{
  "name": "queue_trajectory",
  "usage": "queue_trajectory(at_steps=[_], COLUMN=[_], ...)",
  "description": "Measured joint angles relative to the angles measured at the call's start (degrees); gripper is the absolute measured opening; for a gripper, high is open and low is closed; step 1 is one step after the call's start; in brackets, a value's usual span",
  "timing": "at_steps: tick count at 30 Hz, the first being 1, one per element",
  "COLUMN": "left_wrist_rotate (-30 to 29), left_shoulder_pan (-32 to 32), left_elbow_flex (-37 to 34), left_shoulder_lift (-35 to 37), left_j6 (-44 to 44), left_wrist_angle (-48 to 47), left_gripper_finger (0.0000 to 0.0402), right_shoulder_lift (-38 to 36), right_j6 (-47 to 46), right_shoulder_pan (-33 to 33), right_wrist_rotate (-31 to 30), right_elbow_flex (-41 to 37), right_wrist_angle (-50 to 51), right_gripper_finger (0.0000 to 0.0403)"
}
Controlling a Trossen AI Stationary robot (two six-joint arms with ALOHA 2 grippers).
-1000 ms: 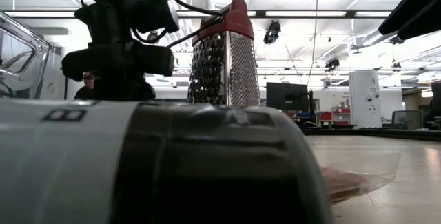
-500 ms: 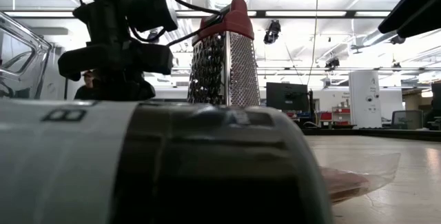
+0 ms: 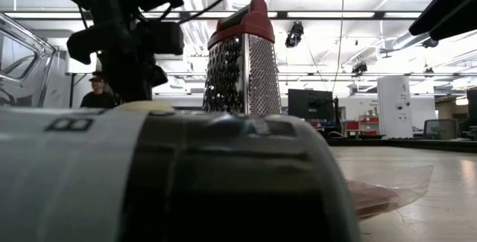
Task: Pick & Place Food Item
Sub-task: Put the bottom orange donut into the black bin
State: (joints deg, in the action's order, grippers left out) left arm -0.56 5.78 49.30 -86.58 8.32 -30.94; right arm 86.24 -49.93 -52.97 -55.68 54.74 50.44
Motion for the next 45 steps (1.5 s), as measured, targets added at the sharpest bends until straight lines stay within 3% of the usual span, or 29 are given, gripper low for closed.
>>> queue_trajectory(at_steps=[15, 22, 27, 32, 35, 45], left_wrist_rotate=[-8.5, -11.1, -13.0, -13.2, -13.2, -13.2], left_shoulder_pan=[5.3, 8.8, 9.8, 9.8, 9.8, 10.0], left_elbow_flex=[0.0, 0.0, 0.0, 0.0, 0.0, 0.0], left_shoulder_lift=[10.1, 11.6, 11.6, 11.6, 11.6, 11.6], left_j6=[-2.2, -4.6, -5.2, -5.6, -6.2, -9.4], left_wrist_angle=[3.3, 8.1, 8.6, 9.7, 10.4, 15.8], left_gripper_finger=[0.0000, 0.0000, 0.0000, 0.0000, 0.0000, 0.0000], right_shoulder_lift=[0.0, 0.0, 0.0, -2.8, -9.2, -36.4], right_j6=[1.7, 15.0, 36.2, 53.9, 56.3, 56.4], right_shoulder_pan=[0.0, 0.0, 0.3, 2.0, 3.1, 4.2], right_wrist_rotate=[-10.0, -10.3, -2.6, 13.5, 18.9, 24.8], right_elbow_flex=[-1.2, -1.6, -2.3, -6.2, -11.1, -32.4], right_wrist_angle=[-5.4, -18.2, -38.9, -59.2, -64.3, -75.7], right_gripper_finger=[0.0205, 0.0205, 0.0198, 0.0180, 0.0167, 0.0152])
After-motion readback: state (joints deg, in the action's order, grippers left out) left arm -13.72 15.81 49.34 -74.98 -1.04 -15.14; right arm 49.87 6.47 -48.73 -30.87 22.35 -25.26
